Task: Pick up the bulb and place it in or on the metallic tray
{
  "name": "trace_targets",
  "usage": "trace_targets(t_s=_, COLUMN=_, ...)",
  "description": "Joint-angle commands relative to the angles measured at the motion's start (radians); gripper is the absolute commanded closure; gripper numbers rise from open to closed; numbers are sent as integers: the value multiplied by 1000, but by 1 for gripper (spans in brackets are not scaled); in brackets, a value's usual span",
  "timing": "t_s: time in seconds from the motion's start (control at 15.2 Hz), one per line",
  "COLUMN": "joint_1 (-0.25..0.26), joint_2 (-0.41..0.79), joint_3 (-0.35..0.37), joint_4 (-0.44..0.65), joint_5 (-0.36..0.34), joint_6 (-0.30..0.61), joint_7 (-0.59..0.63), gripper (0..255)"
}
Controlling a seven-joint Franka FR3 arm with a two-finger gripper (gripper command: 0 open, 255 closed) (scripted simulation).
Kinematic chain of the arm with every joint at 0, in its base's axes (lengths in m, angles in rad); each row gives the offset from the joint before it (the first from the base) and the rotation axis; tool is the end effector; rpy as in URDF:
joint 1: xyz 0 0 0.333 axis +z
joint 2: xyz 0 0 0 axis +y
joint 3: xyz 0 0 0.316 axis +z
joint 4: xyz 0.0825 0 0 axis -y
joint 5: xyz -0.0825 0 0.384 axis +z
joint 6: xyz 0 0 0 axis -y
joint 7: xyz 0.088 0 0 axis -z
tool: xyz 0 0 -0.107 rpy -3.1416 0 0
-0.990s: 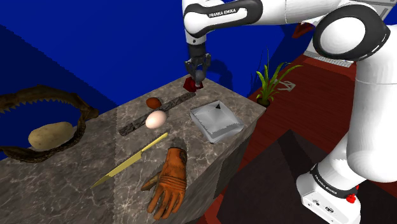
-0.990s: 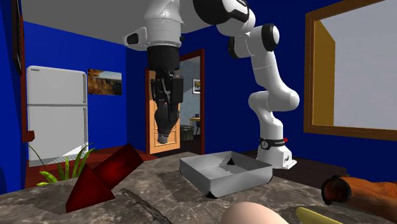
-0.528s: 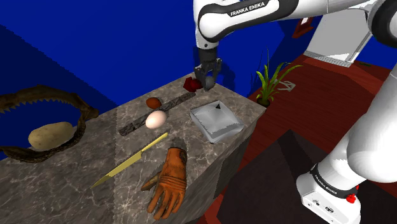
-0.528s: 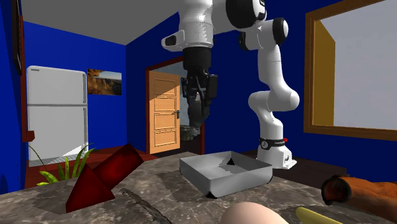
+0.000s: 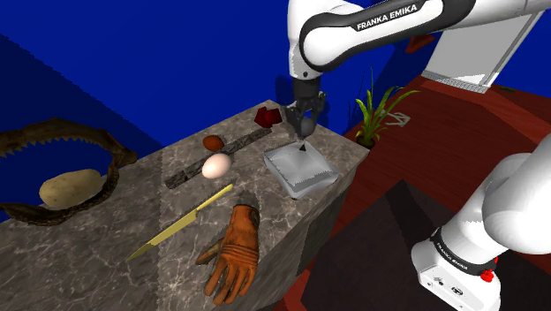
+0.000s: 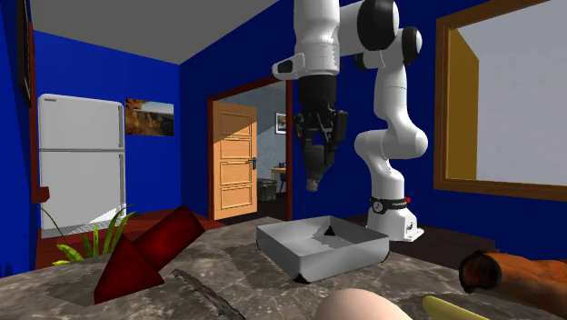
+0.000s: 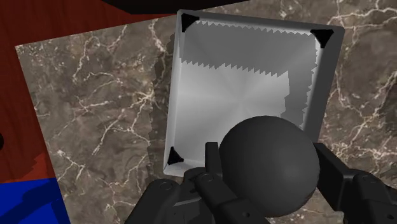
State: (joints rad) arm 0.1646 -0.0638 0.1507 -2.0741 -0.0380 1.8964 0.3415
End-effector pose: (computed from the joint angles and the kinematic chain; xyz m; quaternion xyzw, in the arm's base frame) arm 0.4951 0.1596 0.4483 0.9981 -0.0064 -0.0470 0.0397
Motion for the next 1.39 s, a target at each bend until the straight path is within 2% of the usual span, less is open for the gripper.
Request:
trace_targets(t_s=0.0, joint_1=2, joint_2=-2, joint_3=2, joint_4=-23, joint_5=1, joint_6=21, joint_7=4, gripper=255)
trace_targets(t_s=0.92, joint_1=2, joint_2=78, joint_3=3, joint_4=-133, joint_5=-17, joint_6=210, joint_7=23, gripper=255)
trace_targets(t_s=1.32, joint_1=2, joint_2=78, joint_3=3, joint_4=-133, joint_5=-17, joint_6=210, joint_7=23, gripper=255)
